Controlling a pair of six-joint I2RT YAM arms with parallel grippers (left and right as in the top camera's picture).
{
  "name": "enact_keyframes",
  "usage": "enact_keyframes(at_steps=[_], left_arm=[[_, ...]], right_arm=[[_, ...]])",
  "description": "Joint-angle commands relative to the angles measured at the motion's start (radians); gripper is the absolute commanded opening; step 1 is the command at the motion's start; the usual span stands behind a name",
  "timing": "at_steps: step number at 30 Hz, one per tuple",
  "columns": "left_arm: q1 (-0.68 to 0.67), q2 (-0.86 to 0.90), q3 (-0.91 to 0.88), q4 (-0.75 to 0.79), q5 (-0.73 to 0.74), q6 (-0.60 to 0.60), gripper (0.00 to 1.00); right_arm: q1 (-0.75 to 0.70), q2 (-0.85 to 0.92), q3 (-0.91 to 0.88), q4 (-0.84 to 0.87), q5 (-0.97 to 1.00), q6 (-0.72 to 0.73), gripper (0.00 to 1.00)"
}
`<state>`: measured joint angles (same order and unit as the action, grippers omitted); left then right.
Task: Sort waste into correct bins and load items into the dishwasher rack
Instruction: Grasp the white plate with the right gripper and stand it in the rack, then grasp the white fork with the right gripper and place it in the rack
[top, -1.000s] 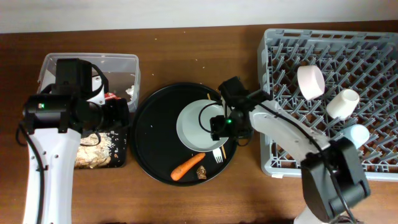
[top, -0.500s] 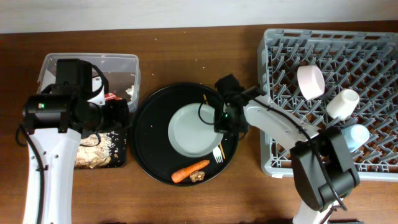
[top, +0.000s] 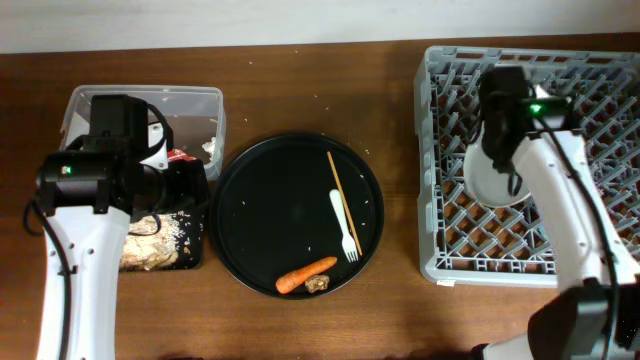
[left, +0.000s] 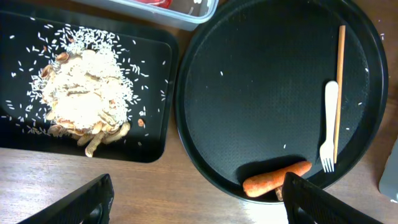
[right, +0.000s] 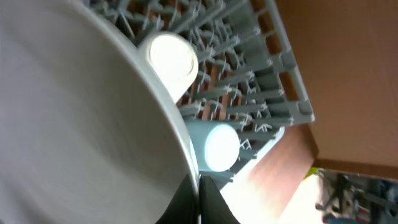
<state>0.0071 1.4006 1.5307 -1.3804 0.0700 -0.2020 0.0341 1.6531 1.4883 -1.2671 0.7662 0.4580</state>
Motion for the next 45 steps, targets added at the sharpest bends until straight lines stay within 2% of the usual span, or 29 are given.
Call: enact_keyframes(at_steps=[1,5,6,7,8,9,10,12,13,14,15,16,17,18,20,22,24,28,29,30,32,35,38,40,43,45], left_arm=[[0.005,-0.002,0.005,0.003,-0.011,0.016,0.86],[0.005,-0.002,0.005,0.003,-0.011,0.016,0.86],[0.005,-0.002,0.005,0.002,-0.011,0.016,0.86],[0.005,-0.002,0.005,0.003,-0.011,0.016,0.87],[0.005,-0.002,0.005,0.002,-0.011,0.016,0.87],[0.005,-0.002,0.005,0.002,-0.011,0.016,0.87],[0.005,-0.002,0.005,0.002,-0.011,0.016,0.87],[0.005,-0.002,0.005,0.002,-0.011,0.016,0.87],[0.005,-0.002,0.005,0.002,-0.011,0.016,0.87],[0.005,-0.002,0.005,0.002,-0.011,0.016,0.87],[0.005,-0.002,0.005,0.002,-0.011,0.016,0.87],[0.005,-0.002,0.005,0.002,-0.011,0.016,0.87],[0.005,-0.002,0.005,0.002,-0.011,0.016,0.92],[0.005,-0.002,0.005,0.002,-0.011,0.016,0.92],[0.005,-0.002,0.005,0.002,-0.011,0.016,0.92],[0.005,-0.002,0.005,0.002,-0.011,0.016,0.93],[0.005,-0.002,0.005,0.002,-0.011,0.016,0.93],[0.005,-0.002,0.005,0.002,-0.011,0.016,0.93],[0.005,-0.002,0.005,0.002,-0.011,0.016,0.94],[0.005,-0.002,0.005,0.001,-0.011,0.016,0.97],[0.005,-0.002,0.005,0.000,-0.011,0.016,0.98],[0.004,-0.002,0.005,-0.001,-0.007,0.016,0.99],[0.004,-0.002,0.002,-0.001,-0.007,0.016,0.99],[0.004,-0.002,-0.014,-0.001,-0.007,0.016,0.99],[0.005,-0.002,-0.045,0.003,-0.007,0.016,0.99],[0.004,0.000,-0.065,0.003,-0.007,0.016,0.99]], right_arm=[[0.014,0.001,-0.055,0.015,-0.004,0.060,0.04],[0.195,0.001,-0.047,0.056,-0.036,0.060,0.05],[0.261,0.001,-0.047,0.075,-0.085,0.060,0.33],[0.292,0.001,-0.047,0.079,-0.110,0.060,0.41],[0.315,0.001,-0.047,0.082,-0.116,0.060,0.60],[0.325,-0.002,-0.047,0.082,-0.130,0.060,0.88],[0.325,-0.014,-0.046,0.078,-0.143,0.060,0.91],[0.314,-0.085,-0.041,0.075,-0.146,0.061,0.90],[0.269,-0.164,-0.019,0.071,-0.154,0.060,0.85],[0.225,-0.212,-0.010,0.071,-0.162,0.059,0.66],[0.150,-0.266,-0.010,0.071,-0.179,0.051,0.32],[0.008,-0.295,-0.010,0.071,-0.256,0.011,0.09],[-0.098,-0.282,-0.011,0.068,-0.341,-0.021,0.04],[-0.203,-0.247,-0.011,0.068,-0.454,-0.052,0.04],[-0.308,-0.139,-0.011,0.076,-0.605,-0.120,0.04],[-0.307,0.026,-0.011,0.136,-0.879,-0.329,0.04],[-0.280,0.093,-0.011,0.138,-1.341,-0.687,0.04],[-0.277,0.055,-0.011,0.121,-1.266,-0.685,0.04],[-0.277,0.041,-0.010,0.119,-1.218,-0.647,0.05],[-0.277,0.009,0.004,0.097,-1.091,-0.549,0.05],[-0.277,-0.105,0.036,0.021,-0.953,-0.463,0.15],[-0.276,-0.281,0.036,-0.124,-0.956,-0.463,0.42],[-0.265,-0.289,0.010,-0.203,-1.037,-0.466,0.42],[-0.161,-0.283,-0.033,-0.183,-1.099,-0.472,0.45],[0.114,-0.226,-0.039,-0.094,-1.095,-0.471,0.54],[0.282,-0.129,-0.039,-0.012,-1.061,-0.443,0.55]])
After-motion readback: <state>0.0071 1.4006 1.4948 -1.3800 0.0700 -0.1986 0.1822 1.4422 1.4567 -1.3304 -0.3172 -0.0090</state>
